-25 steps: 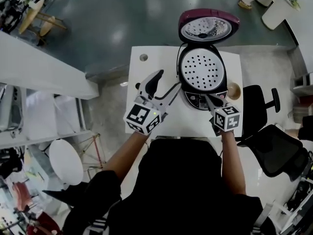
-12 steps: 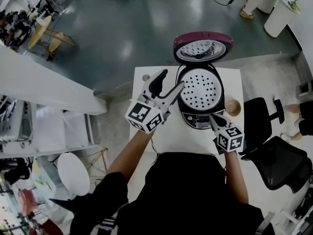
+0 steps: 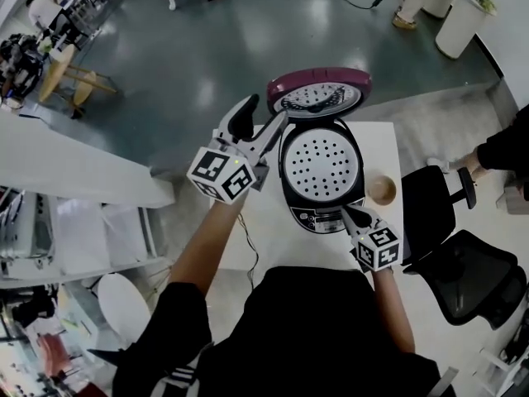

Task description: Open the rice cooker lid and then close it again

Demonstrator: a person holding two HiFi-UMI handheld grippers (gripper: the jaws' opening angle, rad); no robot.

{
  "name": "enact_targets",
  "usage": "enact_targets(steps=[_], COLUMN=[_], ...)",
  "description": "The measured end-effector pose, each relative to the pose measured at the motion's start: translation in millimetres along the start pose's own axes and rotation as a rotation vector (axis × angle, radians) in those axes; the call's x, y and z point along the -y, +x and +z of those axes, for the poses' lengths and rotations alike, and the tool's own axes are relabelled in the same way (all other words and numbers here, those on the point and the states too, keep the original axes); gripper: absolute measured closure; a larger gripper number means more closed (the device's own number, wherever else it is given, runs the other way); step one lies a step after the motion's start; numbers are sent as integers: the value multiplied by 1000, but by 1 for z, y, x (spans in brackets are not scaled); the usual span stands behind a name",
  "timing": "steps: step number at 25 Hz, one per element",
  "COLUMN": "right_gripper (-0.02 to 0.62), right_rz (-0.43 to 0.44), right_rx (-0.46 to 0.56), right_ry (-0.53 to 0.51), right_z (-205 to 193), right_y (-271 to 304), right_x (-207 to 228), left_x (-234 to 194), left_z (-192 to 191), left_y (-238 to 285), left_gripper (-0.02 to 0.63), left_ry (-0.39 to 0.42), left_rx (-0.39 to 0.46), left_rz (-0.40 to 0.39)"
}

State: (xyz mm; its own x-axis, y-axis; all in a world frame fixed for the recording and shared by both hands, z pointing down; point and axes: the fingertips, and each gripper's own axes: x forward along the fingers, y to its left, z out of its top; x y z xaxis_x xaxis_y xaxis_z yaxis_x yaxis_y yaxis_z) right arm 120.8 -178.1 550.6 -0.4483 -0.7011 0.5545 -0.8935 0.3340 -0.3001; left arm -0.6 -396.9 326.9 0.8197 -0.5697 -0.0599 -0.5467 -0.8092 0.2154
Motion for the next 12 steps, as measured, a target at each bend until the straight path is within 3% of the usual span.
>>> enact_targets(steps=[9,12], right_gripper=[595,595], right_rz=[39,47], right_rx=[-29,-20], right_ry=[-46,-33], right_z=[5,9], right_y=[8,10], right_x=[5,10], left_x=[-27,-35], left_z=[4,-2], left_y=[54,68], left_gripper=[337,337], left_ry=[65,44], left_rx=[-71,-97], left_rz=[2,-3])
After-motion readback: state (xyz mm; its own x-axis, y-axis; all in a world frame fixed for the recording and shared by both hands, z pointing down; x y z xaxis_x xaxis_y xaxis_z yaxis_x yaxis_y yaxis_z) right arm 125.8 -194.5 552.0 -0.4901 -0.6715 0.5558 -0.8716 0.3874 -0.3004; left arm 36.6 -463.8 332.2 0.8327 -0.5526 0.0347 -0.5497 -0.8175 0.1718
